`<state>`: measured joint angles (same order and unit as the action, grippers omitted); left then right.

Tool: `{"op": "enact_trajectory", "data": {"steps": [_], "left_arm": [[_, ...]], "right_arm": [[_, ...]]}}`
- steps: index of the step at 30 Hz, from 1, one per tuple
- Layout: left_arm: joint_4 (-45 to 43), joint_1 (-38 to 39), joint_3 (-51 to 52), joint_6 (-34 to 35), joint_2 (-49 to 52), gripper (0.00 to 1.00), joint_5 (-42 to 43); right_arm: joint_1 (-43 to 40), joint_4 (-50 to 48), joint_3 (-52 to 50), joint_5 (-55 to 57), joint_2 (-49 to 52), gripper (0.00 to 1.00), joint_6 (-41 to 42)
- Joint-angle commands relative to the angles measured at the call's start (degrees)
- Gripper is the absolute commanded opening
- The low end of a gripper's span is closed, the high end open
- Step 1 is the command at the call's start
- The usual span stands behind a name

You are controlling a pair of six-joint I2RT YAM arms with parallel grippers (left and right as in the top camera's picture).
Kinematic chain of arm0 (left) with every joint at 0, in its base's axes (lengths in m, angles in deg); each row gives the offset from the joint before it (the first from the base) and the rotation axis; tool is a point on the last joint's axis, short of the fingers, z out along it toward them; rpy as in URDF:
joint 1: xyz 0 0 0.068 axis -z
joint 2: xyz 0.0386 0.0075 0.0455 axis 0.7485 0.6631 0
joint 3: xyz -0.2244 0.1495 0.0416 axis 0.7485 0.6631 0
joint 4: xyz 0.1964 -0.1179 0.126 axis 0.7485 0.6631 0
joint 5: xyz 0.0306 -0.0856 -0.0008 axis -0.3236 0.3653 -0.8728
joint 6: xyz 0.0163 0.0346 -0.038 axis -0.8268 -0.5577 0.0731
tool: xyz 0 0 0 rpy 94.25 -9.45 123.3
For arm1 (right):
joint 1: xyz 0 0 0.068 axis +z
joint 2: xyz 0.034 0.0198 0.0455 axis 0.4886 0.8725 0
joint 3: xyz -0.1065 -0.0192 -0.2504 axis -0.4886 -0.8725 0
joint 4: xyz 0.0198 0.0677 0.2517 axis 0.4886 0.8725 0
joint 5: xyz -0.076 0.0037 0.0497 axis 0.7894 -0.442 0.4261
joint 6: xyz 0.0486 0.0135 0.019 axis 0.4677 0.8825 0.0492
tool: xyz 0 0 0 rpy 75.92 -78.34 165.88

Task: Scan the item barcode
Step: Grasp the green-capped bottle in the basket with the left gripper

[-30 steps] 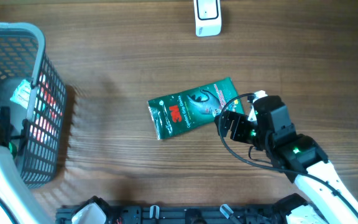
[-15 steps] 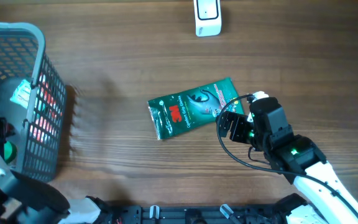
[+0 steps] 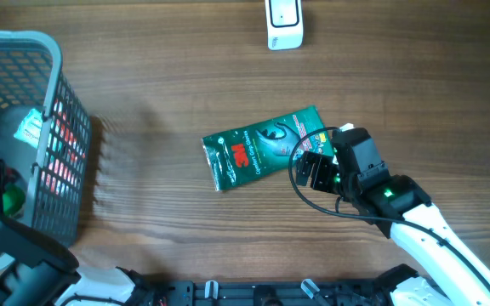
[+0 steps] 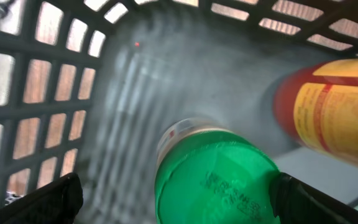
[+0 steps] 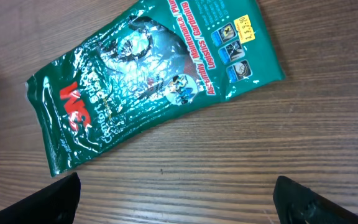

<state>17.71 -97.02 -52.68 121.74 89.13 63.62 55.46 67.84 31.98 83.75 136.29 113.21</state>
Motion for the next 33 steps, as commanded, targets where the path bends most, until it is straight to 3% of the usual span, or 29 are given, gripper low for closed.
{"op": "enact_trajectory", "data": {"steps": [1, 27, 33], "left_arm": [[0.7, -0.5, 1.0, 0.1, 2.6, 1.00, 3.0], [7.3, -0.5, 1.0, 0.1, -5.2, 1.00, 2.9], [10.0, -3.4, 1.1, 5.0, -5.2, 1.00, 1.7]], "right_arm": [[0.3, -0.7, 0.7, 1.2, 0.3, 1.00, -1.1], [0.3, -1.6, 0.7, 2.1, 0.3, 1.00, -1.2], [0.3, -1.6, 0.6, 2.7, 0.6, 1.00, -2.7]]}}
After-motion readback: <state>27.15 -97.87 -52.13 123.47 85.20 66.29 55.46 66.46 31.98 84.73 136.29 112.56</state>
